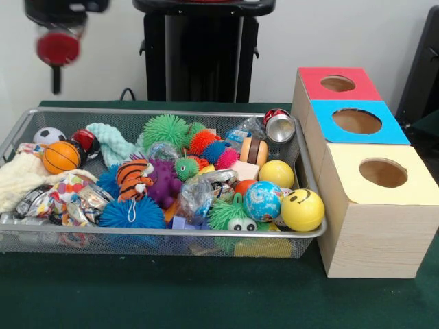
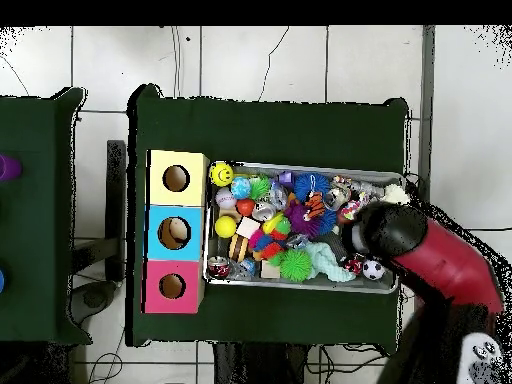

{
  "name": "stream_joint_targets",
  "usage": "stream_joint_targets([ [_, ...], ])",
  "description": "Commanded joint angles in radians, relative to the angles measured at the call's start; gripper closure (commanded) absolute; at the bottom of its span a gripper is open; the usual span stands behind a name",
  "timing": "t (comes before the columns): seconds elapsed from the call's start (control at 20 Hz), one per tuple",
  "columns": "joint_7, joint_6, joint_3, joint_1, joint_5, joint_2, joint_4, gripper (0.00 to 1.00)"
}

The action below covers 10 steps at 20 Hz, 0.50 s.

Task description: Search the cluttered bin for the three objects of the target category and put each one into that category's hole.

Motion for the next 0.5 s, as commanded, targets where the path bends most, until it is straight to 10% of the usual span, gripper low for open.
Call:
stream_joint_targets([
  [0.05,-0.308,-0.201,0.152,-0.161,-0.190,-0.107,0.284,1.00],
  [0.3,-0.260,-0.153,0.182,-0.188,-0.243,-0.158,0.306,1.00],
  [0.5,-0.167,-0.321,0.285,-0.268,-0.234,-0.153,0.437,1.00],
])
